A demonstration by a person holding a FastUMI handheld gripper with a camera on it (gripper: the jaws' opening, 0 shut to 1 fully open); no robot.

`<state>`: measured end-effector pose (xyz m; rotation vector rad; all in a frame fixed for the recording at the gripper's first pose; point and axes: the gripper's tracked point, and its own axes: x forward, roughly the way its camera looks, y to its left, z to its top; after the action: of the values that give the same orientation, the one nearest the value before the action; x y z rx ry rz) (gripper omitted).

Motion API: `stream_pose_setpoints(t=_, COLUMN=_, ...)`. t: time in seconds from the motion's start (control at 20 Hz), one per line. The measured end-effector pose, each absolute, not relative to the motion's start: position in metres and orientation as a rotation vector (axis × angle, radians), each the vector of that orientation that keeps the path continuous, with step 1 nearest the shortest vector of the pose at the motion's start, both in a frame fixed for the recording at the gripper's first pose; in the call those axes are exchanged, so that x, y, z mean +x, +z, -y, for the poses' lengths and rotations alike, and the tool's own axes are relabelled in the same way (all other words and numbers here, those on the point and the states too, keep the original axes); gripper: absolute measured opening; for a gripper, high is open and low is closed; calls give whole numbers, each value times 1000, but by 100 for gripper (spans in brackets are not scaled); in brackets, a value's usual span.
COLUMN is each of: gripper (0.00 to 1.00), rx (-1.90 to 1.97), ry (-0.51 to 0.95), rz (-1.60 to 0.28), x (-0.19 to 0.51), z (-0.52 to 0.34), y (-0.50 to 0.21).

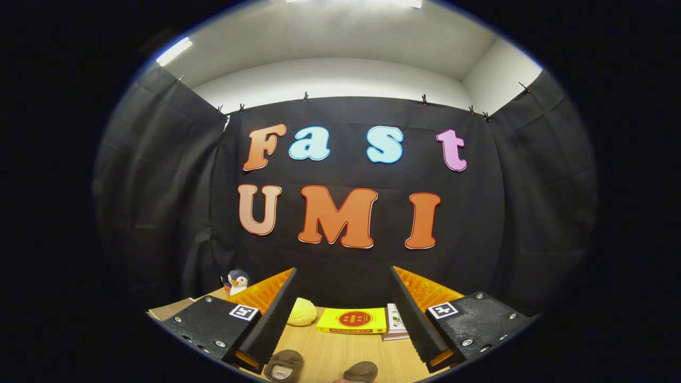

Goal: Open the storage box then place both shoes into the box .Put the left shoe in first, then the right shoe, with the right side of both shoes facing outward in a uniform manner.

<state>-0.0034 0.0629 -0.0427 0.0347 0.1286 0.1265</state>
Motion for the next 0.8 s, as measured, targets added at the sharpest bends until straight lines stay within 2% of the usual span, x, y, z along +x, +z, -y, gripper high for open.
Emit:
stream_pose_setpoints(t=0.3, gripper=100, rx=157, ry=289, rz=-226, x=-14, z=-117, y=-73)
stream_pose_setpoints(t=0.8, gripper=98, rx=410, ry=515, rz=-613, x=-48, z=-210, y=-172)
